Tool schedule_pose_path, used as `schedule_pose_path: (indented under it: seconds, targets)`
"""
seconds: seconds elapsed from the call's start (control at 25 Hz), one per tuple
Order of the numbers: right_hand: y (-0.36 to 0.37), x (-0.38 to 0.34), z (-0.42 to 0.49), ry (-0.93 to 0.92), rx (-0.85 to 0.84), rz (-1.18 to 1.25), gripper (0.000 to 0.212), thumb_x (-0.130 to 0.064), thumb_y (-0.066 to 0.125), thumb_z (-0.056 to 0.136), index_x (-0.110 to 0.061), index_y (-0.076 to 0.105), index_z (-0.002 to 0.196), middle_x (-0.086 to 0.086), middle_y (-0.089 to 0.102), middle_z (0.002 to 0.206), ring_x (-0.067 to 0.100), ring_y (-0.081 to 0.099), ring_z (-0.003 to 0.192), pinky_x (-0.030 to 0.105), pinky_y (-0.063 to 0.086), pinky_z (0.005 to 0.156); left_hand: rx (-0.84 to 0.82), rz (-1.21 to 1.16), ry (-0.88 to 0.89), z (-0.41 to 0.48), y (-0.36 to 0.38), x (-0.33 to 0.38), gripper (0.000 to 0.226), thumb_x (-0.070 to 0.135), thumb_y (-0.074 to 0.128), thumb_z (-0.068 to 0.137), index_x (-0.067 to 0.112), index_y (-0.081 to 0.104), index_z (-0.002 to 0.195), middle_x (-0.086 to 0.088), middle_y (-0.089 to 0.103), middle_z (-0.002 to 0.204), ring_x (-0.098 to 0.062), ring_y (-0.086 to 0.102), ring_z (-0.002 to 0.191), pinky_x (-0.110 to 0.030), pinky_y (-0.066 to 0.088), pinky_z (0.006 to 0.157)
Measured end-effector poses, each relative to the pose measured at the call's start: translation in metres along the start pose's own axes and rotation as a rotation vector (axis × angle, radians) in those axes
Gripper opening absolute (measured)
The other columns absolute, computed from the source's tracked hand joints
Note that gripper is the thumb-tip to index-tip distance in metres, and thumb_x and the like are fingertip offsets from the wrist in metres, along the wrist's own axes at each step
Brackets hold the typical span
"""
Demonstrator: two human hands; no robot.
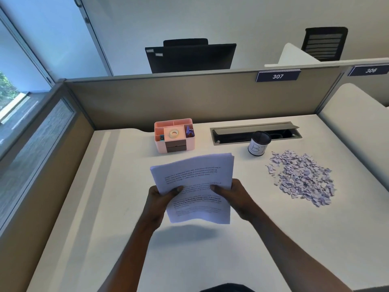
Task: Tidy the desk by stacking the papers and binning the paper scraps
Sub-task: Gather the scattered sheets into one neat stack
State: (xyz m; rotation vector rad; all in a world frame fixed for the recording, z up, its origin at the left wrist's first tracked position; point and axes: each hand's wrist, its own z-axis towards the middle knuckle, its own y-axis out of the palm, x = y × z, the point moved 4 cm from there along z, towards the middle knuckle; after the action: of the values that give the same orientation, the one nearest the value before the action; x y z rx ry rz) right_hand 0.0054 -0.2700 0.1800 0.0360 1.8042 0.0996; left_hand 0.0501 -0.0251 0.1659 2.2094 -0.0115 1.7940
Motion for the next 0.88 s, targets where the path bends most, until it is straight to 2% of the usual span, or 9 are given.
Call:
schedule_pose_path:
  seconds: [0.08, 0.16, 0.28, 0.36, 0.48, 0.56, 0.64, 0.76, 0.88]
  targets:
    - [0.007, 0.010, 0.003, -0.001, 0.089, 0.061, 0.024, -0.018, 0.073, 0.092, -0.006, 0.074, 0.113, 0.017, 0.076, 0.111, 0.039, 0.072, 0.102, 0.050, 0.060, 0.088, 0.045, -0.025, -0.019, -0.001, -0.004, -0.009, 0.016, 0.010, 0.083, 0.086, 0.008, 0.082, 0.102, -0.018, 0.079, 0.114, -0.032, 0.074, 0.101, -0.046, 0.061, 0.090]
    - [0.012, 0.019, 0.004, 0.009, 0.169, 0.090, 0.022, -0.016, 0.077, 0.090, -0.005, 0.075, 0.108, 0.018, 0.077, 0.106, 0.040, 0.073, 0.098, 0.048, 0.062, 0.082, 0.068, -0.009, -0.042, -0.004, -0.005, -0.018, 0.021, 0.015, 0.088, 0.082, 0.010, 0.082, 0.101, -0.017, 0.080, 0.110, -0.032, 0.076, 0.101, -0.048, 0.063, 0.088]
    - [0.018, 0.032, 0.004, 0.026, 0.217, 0.073, 0.024, -0.015, 0.081, 0.086, -0.008, 0.075, 0.108, 0.010, 0.078, 0.103, 0.033, 0.074, 0.097, 0.036, 0.062, 0.074, 0.073, 0.095, -0.069, -0.006, -0.003, -0.032, 0.032, 0.025, 0.087, 0.079, 0.014, 0.080, 0.108, -0.012, 0.080, 0.110, -0.035, 0.076, 0.105, -0.059, 0.062, 0.093]
    - [0.020, 0.037, 0.005, 0.032, 0.248, 0.076, 0.024, -0.014, 0.082, 0.084, -0.009, 0.075, 0.106, 0.008, 0.079, 0.101, 0.030, 0.075, 0.094, 0.031, 0.061, 0.072, 0.096, 0.123, -0.061, -0.006, -0.004, -0.037, 0.033, 0.027, 0.087, 0.078, 0.015, 0.079, 0.109, -0.009, 0.081, 0.108, -0.032, 0.076, 0.103, -0.058, 0.062, 0.092]
    - [0.019, 0.042, 0.006, 0.017, 0.296, 0.099, 0.026, -0.013, 0.084, 0.081, -0.010, 0.075, 0.106, 0.007, 0.079, 0.100, 0.026, 0.075, 0.092, 0.036, 0.062, 0.076, 0.107, 0.133, -0.060, -0.003, -0.005, -0.042, 0.026, 0.024, 0.086, 0.078, 0.018, 0.080, 0.103, -0.008, 0.081, 0.104, -0.031, 0.077, 0.100, -0.053, 0.063, 0.088]
    - [0.021, 0.047, 0.005, 0.000, 0.287, 0.116, 0.028, -0.011, 0.084, 0.082, -0.011, 0.075, 0.108, 0.007, 0.079, 0.103, 0.026, 0.075, 0.095, 0.040, 0.062, 0.082, 0.089, 0.151, -0.057, -0.001, -0.004, -0.046, 0.023, 0.021, 0.085, 0.080, 0.018, 0.081, 0.102, -0.008, 0.082, 0.103, -0.034, 0.076, 0.102, -0.054, 0.063, 0.087]
    - [0.023, 0.052, 0.005, -0.019, 0.309, 0.130, 0.027, -0.009, 0.083, 0.082, -0.011, 0.075, 0.108, 0.008, 0.079, 0.102, 0.025, 0.075, 0.095, 0.037, 0.062, 0.080, 0.091, 0.158, -0.045, 0.001, -0.005, -0.047, 0.021, 0.016, 0.085, 0.084, 0.018, 0.081, 0.104, -0.008, 0.081, 0.104, -0.035, 0.076, 0.102, -0.056, 0.063, 0.088]
    - [0.024, 0.057, 0.007, -0.030, 0.322, 0.137, 0.026, -0.008, 0.083, 0.082, -0.011, 0.075, 0.107, 0.008, 0.079, 0.101, 0.025, 0.075, 0.094, 0.033, 0.061, 0.076, 0.059, 0.157, -0.039, 0.004, -0.007, -0.052, 0.024, 0.006, 0.081, 0.091, 0.023, 0.080, 0.108, -0.009, 0.081, 0.107, -0.034, 0.075, 0.104, -0.056, 0.063, 0.090]
    - [0.027, 0.062, 0.010, -0.019, 0.296, 0.117, 0.026, -0.011, 0.083, 0.082, -0.012, 0.075, 0.108, 0.009, 0.078, 0.103, 0.029, 0.073, 0.098, 0.038, 0.062, 0.082, 0.042, 0.185, -0.041, 0.004, -0.012, -0.054, 0.030, 0.004, 0.080, 0.091, 0.030, 0.080, 0.105, -0.007, 0.080, 0.106, -0.030, 0.075, 0.102, -0.054, 0.062, 0.089]
